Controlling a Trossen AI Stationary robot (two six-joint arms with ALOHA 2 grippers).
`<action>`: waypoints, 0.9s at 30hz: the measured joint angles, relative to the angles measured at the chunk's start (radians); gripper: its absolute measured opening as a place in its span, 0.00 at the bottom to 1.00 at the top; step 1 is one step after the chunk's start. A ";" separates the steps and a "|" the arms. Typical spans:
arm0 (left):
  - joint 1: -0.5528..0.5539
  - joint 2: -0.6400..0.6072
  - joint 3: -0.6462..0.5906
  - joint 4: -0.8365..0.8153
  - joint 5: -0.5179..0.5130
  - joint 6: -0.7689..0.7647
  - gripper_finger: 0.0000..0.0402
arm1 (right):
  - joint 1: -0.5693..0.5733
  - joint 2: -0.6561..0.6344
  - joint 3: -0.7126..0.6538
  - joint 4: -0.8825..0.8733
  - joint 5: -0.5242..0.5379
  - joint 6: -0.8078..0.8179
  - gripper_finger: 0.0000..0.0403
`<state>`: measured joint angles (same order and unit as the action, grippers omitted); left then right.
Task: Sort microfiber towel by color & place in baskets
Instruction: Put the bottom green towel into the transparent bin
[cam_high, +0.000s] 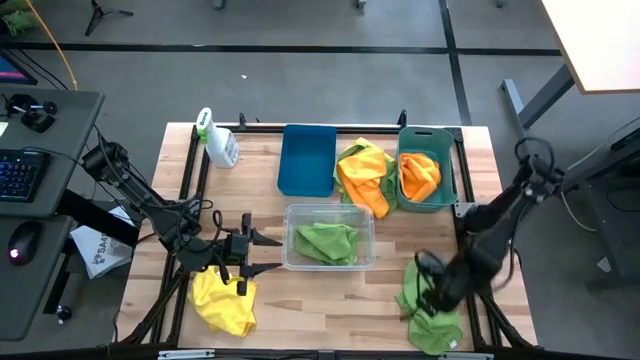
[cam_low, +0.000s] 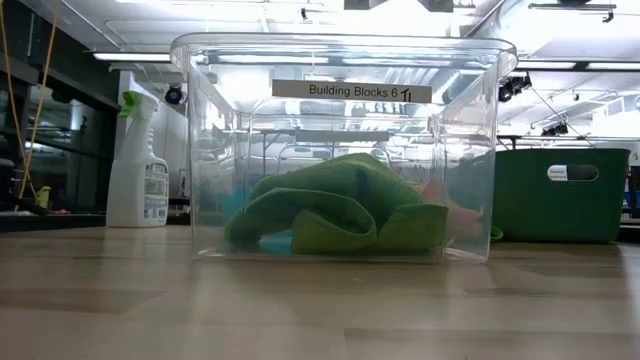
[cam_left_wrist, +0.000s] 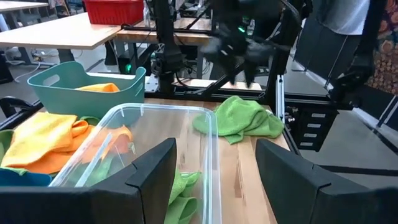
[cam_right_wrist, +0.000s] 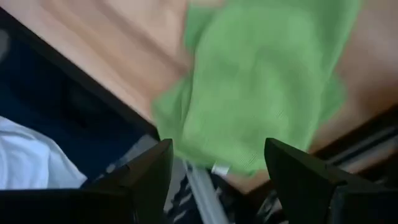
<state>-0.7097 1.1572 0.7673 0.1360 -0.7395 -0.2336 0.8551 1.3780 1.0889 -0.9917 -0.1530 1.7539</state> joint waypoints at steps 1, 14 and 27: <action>0.000 0.000 0.000 0.000 0.000 -0.002 0.52 | 0.025 0.028 0.000 0.031 -0.018 0.033 0.61; 0.000 0.000 0.000 0.004 0.014 -0.001 0.52 | 0.101 0.332 0.000 0.133 -0.081 0.082 0.61; 0.000 0.000 0.000 0.004 0.015 -0.001 0.52 | 0.100 0.484 0.007 0.036 -0.004 0.015 0.47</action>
<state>-0.7094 1.1572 0.7673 0.1398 -0.7246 -0.2348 0.9550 1.8624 1.0958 -0.9561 -0.1570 1.7686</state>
